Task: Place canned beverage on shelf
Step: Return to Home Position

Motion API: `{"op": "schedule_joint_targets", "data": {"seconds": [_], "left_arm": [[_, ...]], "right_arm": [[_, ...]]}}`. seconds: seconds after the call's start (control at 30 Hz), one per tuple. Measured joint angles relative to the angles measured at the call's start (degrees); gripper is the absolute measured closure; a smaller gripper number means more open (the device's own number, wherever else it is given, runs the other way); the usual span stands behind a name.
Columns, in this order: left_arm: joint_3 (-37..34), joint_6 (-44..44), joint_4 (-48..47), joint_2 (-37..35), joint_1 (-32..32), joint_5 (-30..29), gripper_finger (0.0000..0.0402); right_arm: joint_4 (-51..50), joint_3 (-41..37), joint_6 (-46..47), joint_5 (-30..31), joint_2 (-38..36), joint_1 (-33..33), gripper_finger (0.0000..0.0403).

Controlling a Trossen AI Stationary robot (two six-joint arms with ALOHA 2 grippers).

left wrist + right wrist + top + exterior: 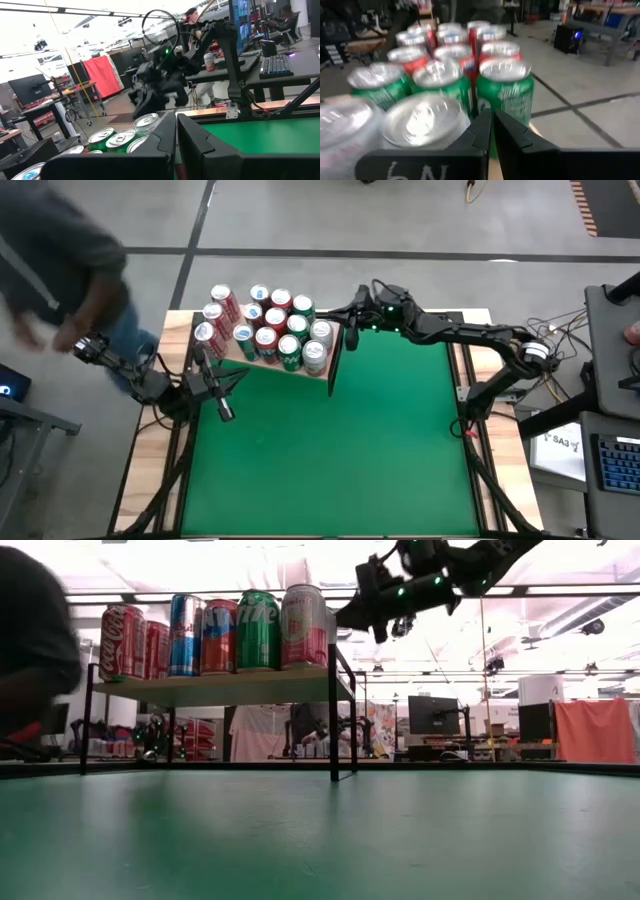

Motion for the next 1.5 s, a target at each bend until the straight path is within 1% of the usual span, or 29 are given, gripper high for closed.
{"op": "schedule_joint_targets", "data": {"seconds": [0.13, 0.23, 0.33, 0.43, 0.57, 0.63, 0.7, 0.77, 0.83, 0.97, 1.07, 1.2, 1.33, 1.43, 1.5], "left_arm": [[0.0, -0.9, 0.0, 0.0, -0.1, 0.0, 0.0402], [0.0, -3.1, 0.0, -0.7, -1.4, -1.5, 0.0402], [0.0, -5.3, 0.2, -2.1, -3.4, -1.9, 0.0402], [0.0, -7.4, 0.2, -2.4, -5.9, 1.5, 0.0402], [-0.1, -10.9, -2.2, -0.9, -9.2, 8.9, 0.0402], [-0.6, -12.1, -4.9, 0.1, -11.0, 9.1, 0.0402], [-0.8, -12.9, -7.6, 0.5, -12.4, 6.9, 0.0402], [-0.8, -13.1, -9.4, 0.2, -13.6, 4.1, 0.0402], [-0.8, -13.1, -11.3, -1.1, -14.2, 3.1, 0.0402], [-1.4, -14.8, -17.2, -4.9, -14.7, 6.5, 0.0402], [-3.5, -15.2, -17.1, -7.1, -14.6, 9.0, 0.0402], [-8.6, -15.1, -13.1, -10.1, -14.6, 13.7, 0.0402], [-14.6, -15.0, -5.3, -12.8, -14.6, 14.0, 0.0402], [-18.7, -15.0, -1.5, -14.7, -14.6, 14.0, 0.0402], [-21.0, -15.0, 0.1, -16.0, -14.6, 15.2, 0.0402]], "right_arm": [[-2.3, 0.1, -1.0, 0.3, -4.2, 1.1, 0.039], [-5.2, 0.1, -3.1, 0.9, -8.1, 4.0, 0.039], [-7.9, -0.8, -6.2, 6.0, -13.1, 8.8, 0.039], [-8.7, -3.6, -8.2, 10.0, -18.0, 14.2, 0.039], [-8.3, -9.2, -7.9, 10.4, -24.8, 20.4, 0.039], [-7.6, -12.2, -7.5, 10.6, -28.0, 22.7, 0.039], [-7.4, -15.1, -7.0, 10.6, -31.0, 24.2, 0.039], [-7.0, -18.0, -6.1, 10.6, -33.9, 24.6, 0.039], [-6.7, -20.5, -5.3, 10.7, -37.1, 24.6, 0.039], [-6.5, -25.7, -3.5, 10.8, -43.2, 24.6, 0.039], [-6.5, -29.1, -1.9, 10.7, -47.3, 24.6, 0.039], [-6.4, -33.0, -0.5, 10.7, -52.1, 24.6, 0.039], [-6.5, -36.1, 0.1, 10.8, -55.5, 24.6, 0.039], [-6.4, -37.5, 0.0, 11.9, -57.6, 24.6, 0.039], [-6.5, -38.3, 0.0, 12.3, -58.9, 24.6, 0.039]]}}
